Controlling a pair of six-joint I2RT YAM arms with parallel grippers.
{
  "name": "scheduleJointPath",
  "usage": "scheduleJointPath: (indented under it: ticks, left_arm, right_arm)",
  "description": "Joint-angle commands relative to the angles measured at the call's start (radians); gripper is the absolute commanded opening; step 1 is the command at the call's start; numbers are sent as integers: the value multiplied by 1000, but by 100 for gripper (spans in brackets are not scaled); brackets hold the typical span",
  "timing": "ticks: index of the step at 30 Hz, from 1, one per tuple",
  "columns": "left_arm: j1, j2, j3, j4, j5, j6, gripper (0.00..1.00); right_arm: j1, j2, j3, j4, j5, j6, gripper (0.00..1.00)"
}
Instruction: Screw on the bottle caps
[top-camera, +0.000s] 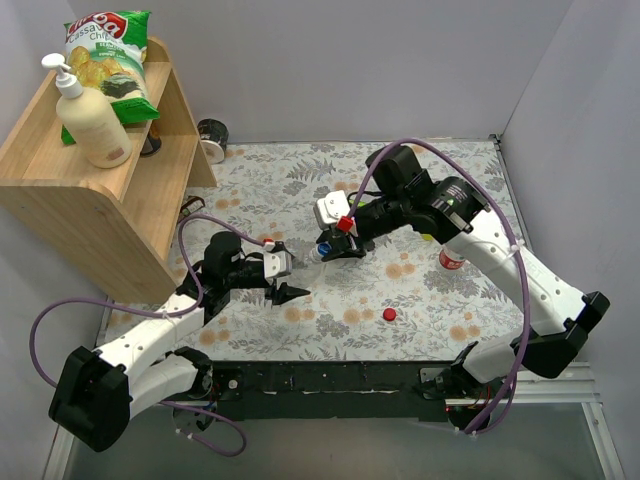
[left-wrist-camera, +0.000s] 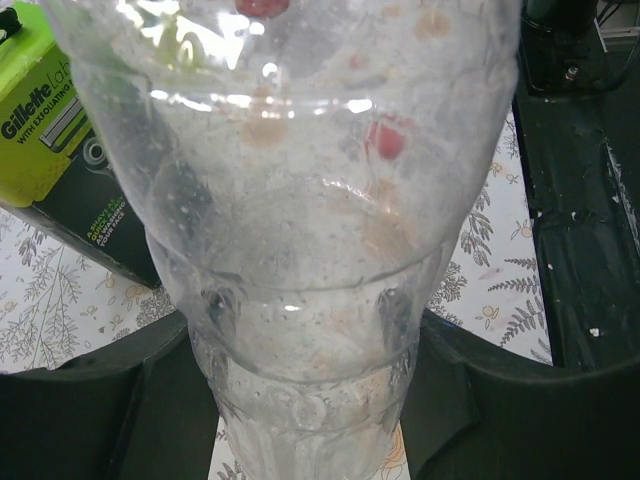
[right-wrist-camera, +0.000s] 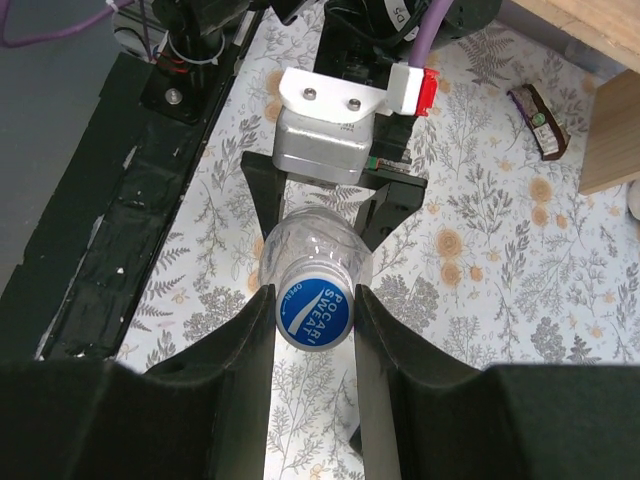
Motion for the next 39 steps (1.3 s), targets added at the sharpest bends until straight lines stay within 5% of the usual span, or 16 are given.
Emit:
scheduleJointPath:
  ticks: [1, 10, 18, 39]
  left_arm:
    - [-6, -29, -11, 104, -26, -38, 0]
    - [-6, -25, -39, 243, -62, -107, 0]
    - [-6, -36, -78, 413, -167, -301, 0]
    - [-6, 29, 26, 357, -240, -454, 0]
  right_arm:
    - [4, 26, 15, -66, -28, -20, 27]
    - [2, 45, -14, -15, -14, 12, 27]
    - [-59, 46, -76, 138, 9, 301, 27]
    - [-49, 146, 13, 97, 116, 573, 29]
